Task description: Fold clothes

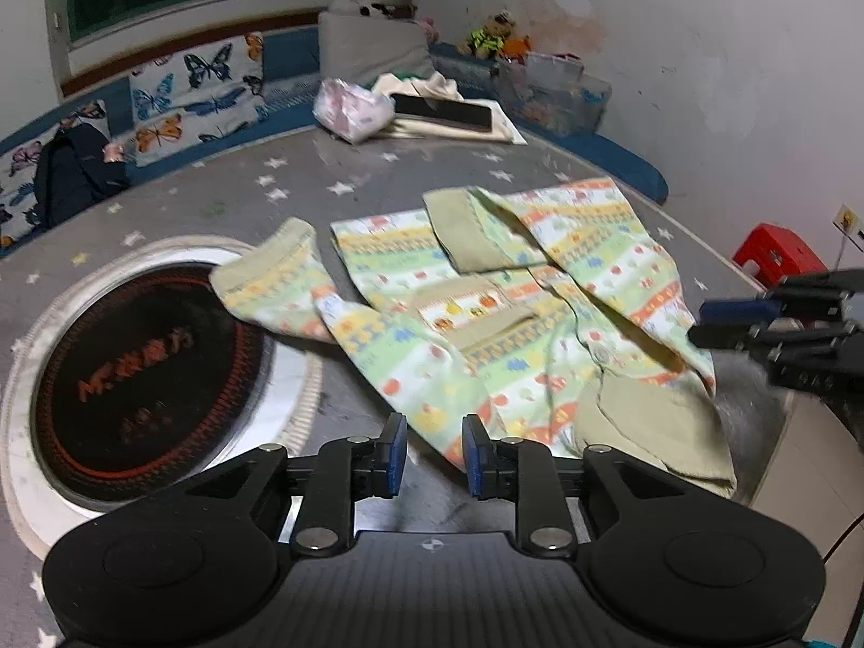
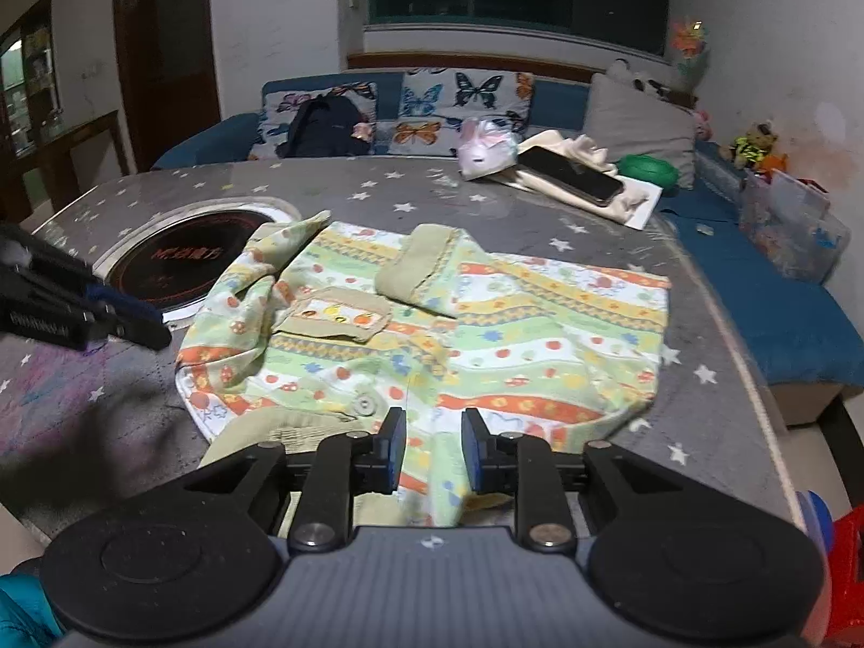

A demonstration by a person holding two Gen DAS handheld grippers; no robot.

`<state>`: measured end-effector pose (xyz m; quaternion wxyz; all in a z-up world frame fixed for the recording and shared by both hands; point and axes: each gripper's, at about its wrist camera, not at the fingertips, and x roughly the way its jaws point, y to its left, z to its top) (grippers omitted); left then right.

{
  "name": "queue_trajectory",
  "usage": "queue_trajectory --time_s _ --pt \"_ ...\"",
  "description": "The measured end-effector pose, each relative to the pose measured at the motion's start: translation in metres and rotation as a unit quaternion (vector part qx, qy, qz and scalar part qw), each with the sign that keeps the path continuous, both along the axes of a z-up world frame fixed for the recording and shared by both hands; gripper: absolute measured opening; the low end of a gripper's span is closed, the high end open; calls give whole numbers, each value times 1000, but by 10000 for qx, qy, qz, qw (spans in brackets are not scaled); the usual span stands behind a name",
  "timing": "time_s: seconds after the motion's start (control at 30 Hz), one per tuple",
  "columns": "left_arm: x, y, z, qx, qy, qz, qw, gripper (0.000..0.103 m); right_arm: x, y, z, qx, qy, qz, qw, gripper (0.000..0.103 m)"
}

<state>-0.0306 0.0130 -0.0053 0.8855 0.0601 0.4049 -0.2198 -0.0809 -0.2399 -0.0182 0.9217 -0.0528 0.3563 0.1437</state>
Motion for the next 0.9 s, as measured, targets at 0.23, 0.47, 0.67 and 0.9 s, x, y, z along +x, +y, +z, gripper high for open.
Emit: queue_trajectory --time_s 0.23,0.47,0.67,0.9 --pt "16 -17 4 -215 -64 -136 9997 25 11 19 -23 6 358 298 9989 26" --pt "43 -44 -18 -104 -30 -299 9995 25 17 21 -11 -141 240 414 9988 27" --pt "45 -35 -38 328 307 -211 9988 25 45 18 0 -239 99 386 9989 31" --pt "37 -7 -44 465 661 -97 9967 25 89 16 9 -321 -63 314 9990 34"
